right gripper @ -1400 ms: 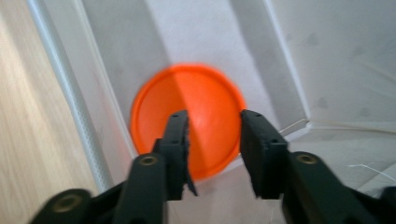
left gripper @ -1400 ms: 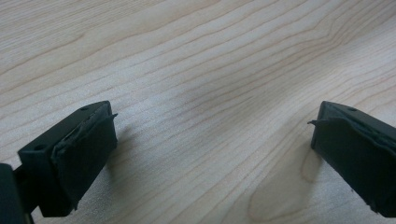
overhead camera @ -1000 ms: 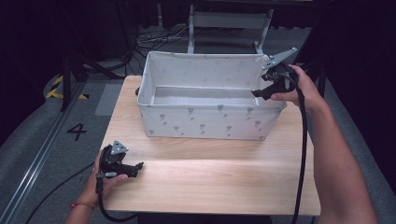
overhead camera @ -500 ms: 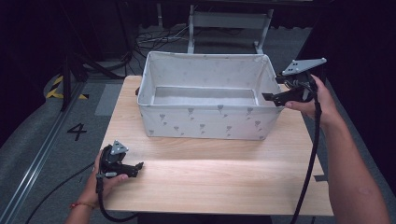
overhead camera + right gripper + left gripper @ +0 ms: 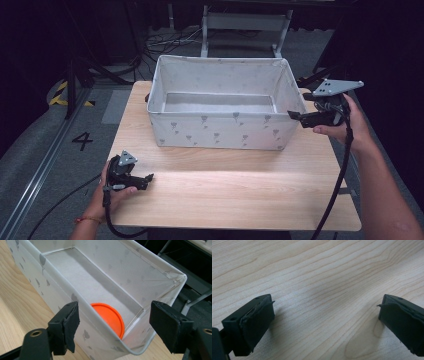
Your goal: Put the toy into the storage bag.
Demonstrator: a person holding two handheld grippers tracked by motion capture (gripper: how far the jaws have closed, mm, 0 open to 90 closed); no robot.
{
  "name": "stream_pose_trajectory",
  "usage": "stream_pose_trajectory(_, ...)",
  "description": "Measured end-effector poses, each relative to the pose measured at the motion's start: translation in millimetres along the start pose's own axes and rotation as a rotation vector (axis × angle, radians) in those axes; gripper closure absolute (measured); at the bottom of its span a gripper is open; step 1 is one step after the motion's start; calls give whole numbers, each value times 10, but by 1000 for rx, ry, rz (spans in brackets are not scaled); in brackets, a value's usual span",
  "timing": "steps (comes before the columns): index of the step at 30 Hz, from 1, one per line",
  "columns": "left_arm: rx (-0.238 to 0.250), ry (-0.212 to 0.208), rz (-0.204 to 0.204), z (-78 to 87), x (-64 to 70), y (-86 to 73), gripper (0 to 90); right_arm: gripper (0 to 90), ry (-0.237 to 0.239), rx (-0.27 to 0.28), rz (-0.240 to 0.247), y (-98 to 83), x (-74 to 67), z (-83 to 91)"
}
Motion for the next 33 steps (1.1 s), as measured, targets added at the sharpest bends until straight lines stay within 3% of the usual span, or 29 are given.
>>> stream_pose_trajectory(2, 0, 0, 0, 0, 0, 0, 6, 230, -17, 0, -1, -40, -23, 24)
stream_pose_trajectory(9, 5, 8, 2, -1, 2, -1, 6, 230, -9, 11, -5, -180, -71, 115)
stream_pose_trajectory(16, 5, 8, 1, -1, 2, -1, 6, 210, -37, -8, 33, -393, -153, 170)
stream_pose_trajectory(33, 4, 7, 5, -1, 6, -3, 5, 207, -38, -48, 48, -946, -376, 126)
Point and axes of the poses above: each handheld gripper's, and its own axes: z roughly backward along the jaws, y roughly out of its top, x roughly to its right, the point moved 2 cm from there along -z, roughly forward along the jaws, and after that the axes turned 12 degrees about -y, right-handed, at the moved point
